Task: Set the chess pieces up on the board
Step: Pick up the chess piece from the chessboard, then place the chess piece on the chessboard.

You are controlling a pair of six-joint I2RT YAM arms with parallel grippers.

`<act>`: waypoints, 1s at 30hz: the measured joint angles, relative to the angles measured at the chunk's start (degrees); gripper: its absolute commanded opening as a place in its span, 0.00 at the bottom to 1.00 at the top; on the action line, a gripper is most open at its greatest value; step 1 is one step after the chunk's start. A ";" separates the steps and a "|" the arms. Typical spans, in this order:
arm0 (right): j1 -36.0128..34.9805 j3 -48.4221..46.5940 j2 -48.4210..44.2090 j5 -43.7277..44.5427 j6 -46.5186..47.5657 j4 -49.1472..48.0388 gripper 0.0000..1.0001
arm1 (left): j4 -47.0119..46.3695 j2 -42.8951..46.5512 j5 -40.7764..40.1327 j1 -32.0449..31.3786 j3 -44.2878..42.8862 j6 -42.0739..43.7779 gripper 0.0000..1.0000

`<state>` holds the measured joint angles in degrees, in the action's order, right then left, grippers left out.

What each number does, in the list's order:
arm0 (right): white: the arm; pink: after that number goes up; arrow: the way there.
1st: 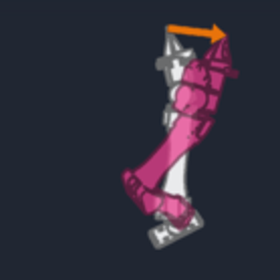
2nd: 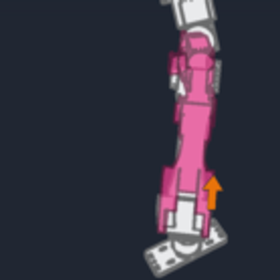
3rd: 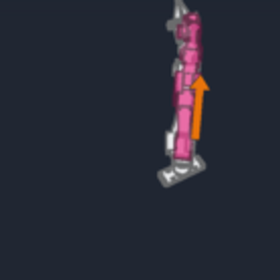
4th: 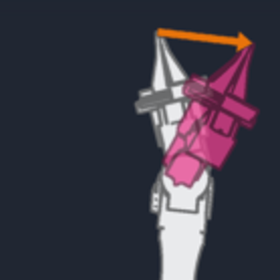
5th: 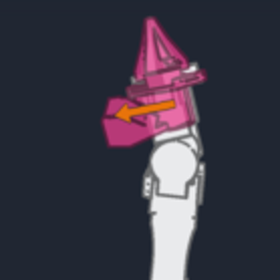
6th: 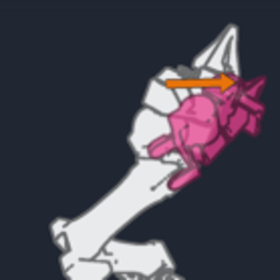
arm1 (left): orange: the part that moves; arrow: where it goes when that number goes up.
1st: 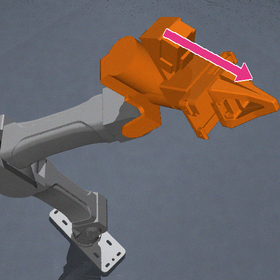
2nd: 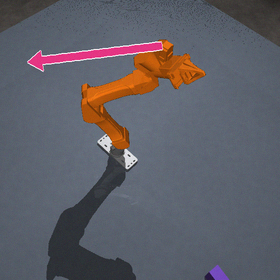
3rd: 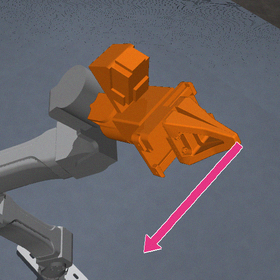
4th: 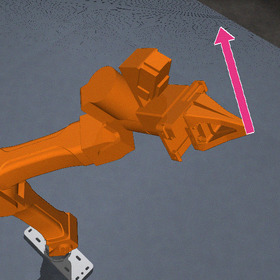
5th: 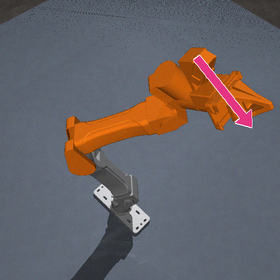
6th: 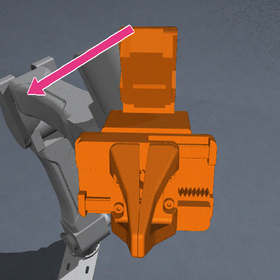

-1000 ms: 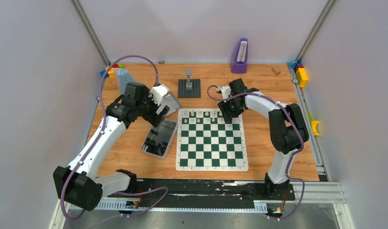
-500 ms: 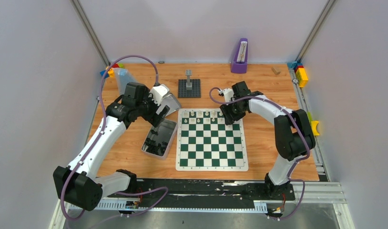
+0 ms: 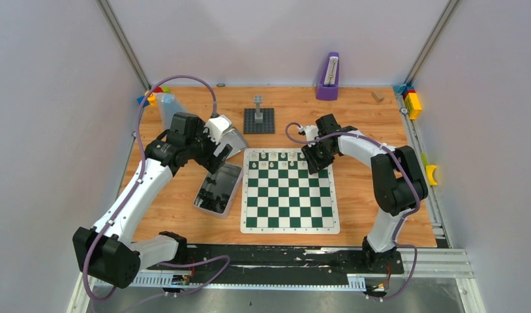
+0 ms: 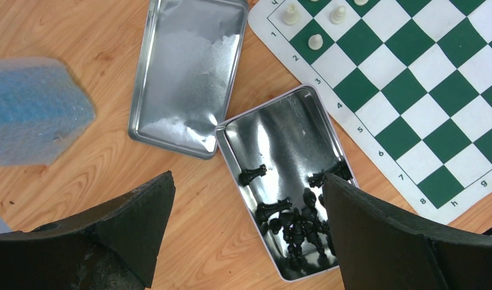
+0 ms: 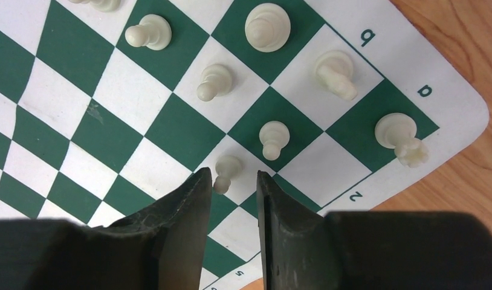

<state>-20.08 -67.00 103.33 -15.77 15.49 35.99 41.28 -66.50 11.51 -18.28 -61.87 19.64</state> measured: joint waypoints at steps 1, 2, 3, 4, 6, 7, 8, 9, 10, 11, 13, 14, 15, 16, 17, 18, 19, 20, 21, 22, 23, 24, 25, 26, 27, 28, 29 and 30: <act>-0.02 0.00 0.24 -0.04 -0.02 -0.02 0.30 | 0.00 0.00 0.00 0.00 0.00 -0.02 1.00; -0.04 0.00 0.44 -0.11 0.00 -0.02 0.28 | 0.00 0.00 0.00 0.00 0.00 0.00 1.00; -0.09 0.00 0.59 -0.20 -0.02 -0.02 0.26 | 0.00 0.00 0.00 0.00 0.00 0.00 1.00; -0.13 0.00 0.70 -0.24 -0.02 0.00 0.25 | 0.00 0.00 -0.02 0.00 0.00 0.00 1.00; -0.15 -0.02 0.72 -0.24 -0.04 -0.02 0.22 | 0.00 0.00 0.00 0.00 0.02 0.00 1.00; -0.15 0.00 0.72 -0.22 -0.04 -0.02 0.21 | -0.02 0.00 0.00 0.00 0.02 0.00 1.00; -0.13 0.00 0.72 -0.22 -0.04 -0.02 0.19 | -0.02 0.00 0.00 0.00 0.02 0.00 1.00; -0.15 0.00 0.72 -0.20 -0.04 -0.02 0.17 | -0.02 0.00 0.00 0.00 0.02 0.00 1.00; -0.13 0.00 0.72 -0.20 -0.02 -0.02 0.15 | -0.02 0.00 0.00 0.00 0.02 0.00 1.00; -0.13 0.00 0.72 -0.20 -0.02 -0.04 0.13 | -0.02 0.00 0.00 0.00 0.02 0.00 1.00; -0.13 0.00 0.72 -0.13 -0.02 0.00 0.10 | -0.02 0.00 0.00 0.00 0.02 0.00 1.00; -0.11 0.00 0.66 -0.04 -0.04 0.02 0.08 | -0.02 0.00 0.00 0.00 0.07 -0.02 1.00; -0.07 0.00 0.55 0.11 -0.02 0.04 0.07 | -0.02 0.00 0.00 0.00 0.09 -0.02 1.00; 0.04 0.00 0.44 0.22 0.00 0.09 0.07 | 0.00 0.00 0.00 0.00 0.11 0.00 1.00; 0.17 0.00 0.22 0.26 0.00 0.13 0.06 | 0.00 0.00 0.00 0.00 0.11 0.00 1.00; 0.37 0.00 -0.09 0.28 0.00 0.24 0.06 | 0.00 0.00 0.00 0.00 0.11 0.00 1.00; 0.63 0.00 -0.48 0.35 0.02 0.33 0.06 | 0.00 0.00 0.00 0.00 0.11 0.00 1.00; 1.03 0.00 -0.98 0.44 0.04 0.44 0.06 | 0.00 0.00 0.00 0.00 0.11 0.00 1.00; 1.55 0.00 -1.60 0.55 0.09 0.57 0.05 | 0.00 0.00 0.00 0.00 0.11 0.00 1.00; 2.12 0.00 -2.19 0.66 0.20 0.66 0.05 | 0.00 0.00 0.00 0.00 0.11 0.00 1.00; 2.80 0.00 -2.71 0.74 0.26 0.72 0.05 | 0.00 0.00 0.00 0.00 0.11 0.00 1.00; 3.43 0.00 -3.08 0.81 0.31 0.81 0.05 | 0.00 0.00 0.00 0.00 0.11 0.00 1.00; 4.20 0.00 -3.37 0.85 0.46 1.01 0.06 | 0.00 0.00 0.00 0.00 0.11 0.00 1.00; 4.37 -0.02 -3.39 0.87 0.52 1.07 0.05 | 0.00 0.00 0.02 0.00 0.13 0.00 1.00; 5.05 -0.02 -3.41 0.96 0.66 1.18 0.06 | 0.00 0.00 0.02 0.00 0.13 0.00 1.00; 5.46 -0.02 -3.37 1.09 0.70 1.29 0.06 | 0.00 0.00 0.02 0.00 0.13 0.00 1.00; 5.86 -0.04 -3.34 1.18 0.72 1.42 0.06 | 0.00 0.00 0.02 0.00 0.11 0.00 1.00; 6.21 -0.17 -3.30 1.18 0.76 1.53 0.06 | 0.00 0.00 0.02 0.00 0.11 0.00 1.00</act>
<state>-13.87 -67.18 100.03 -14.59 16.25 37.52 41.28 -66.50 11.53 -18.28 -61.76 19.64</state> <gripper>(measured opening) 0.123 0.998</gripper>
